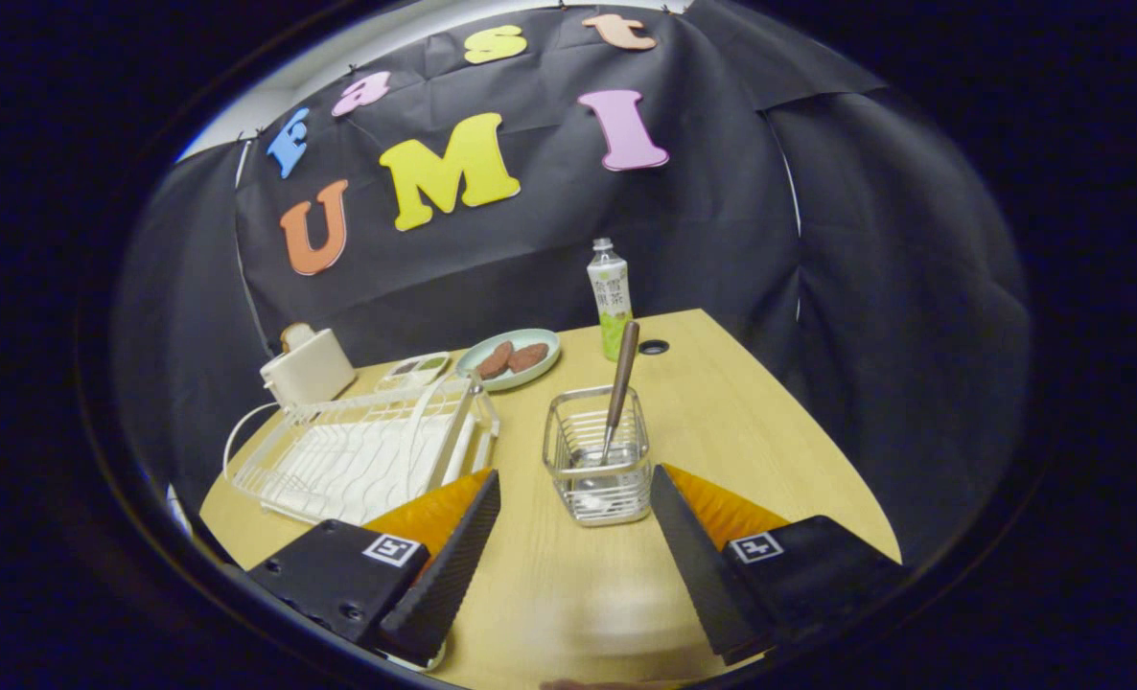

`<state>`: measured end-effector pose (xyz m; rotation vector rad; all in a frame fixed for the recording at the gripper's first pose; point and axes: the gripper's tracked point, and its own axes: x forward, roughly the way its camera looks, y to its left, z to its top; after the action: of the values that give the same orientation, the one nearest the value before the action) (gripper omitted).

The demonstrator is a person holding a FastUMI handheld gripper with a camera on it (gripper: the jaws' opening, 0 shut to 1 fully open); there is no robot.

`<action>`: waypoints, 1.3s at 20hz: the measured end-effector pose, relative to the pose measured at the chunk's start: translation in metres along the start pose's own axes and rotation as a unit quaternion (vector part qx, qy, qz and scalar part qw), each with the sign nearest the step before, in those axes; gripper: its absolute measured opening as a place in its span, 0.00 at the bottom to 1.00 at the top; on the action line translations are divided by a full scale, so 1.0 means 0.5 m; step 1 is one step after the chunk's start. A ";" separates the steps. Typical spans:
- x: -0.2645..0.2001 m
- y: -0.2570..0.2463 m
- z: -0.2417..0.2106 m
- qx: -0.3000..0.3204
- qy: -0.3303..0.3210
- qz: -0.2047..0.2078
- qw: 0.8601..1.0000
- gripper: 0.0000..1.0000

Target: Take the plate from the dish rack, then take the spoon from the basket and place it into the plate.

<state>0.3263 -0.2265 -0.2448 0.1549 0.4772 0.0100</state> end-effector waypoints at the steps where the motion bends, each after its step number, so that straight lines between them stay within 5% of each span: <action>1: 0.024 -0.011 0.027 -0.003 -0.011 -0.006 1.000 1.00; 7: 0.152 -0.052 0.126 -0.052 -0.032 -0.037 0.997 0.99; 11: 0.220 -0.036 0.114 -0.010 0.019 -0.010 1.000 0.90; 12: 0.234 -0.033 0.111 -0.006 0.027 -0.005 1.000 0.86; 18: 0.240 -0.020 0.113 0.033 0.019 -0.003 0.999 0.20; 26: 0.109 -0.005 0.218 0.021 -0.095 -0.066 0.993 0.11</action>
<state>0.4243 -0.2425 -0.1746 0.1629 0.2963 -0.1426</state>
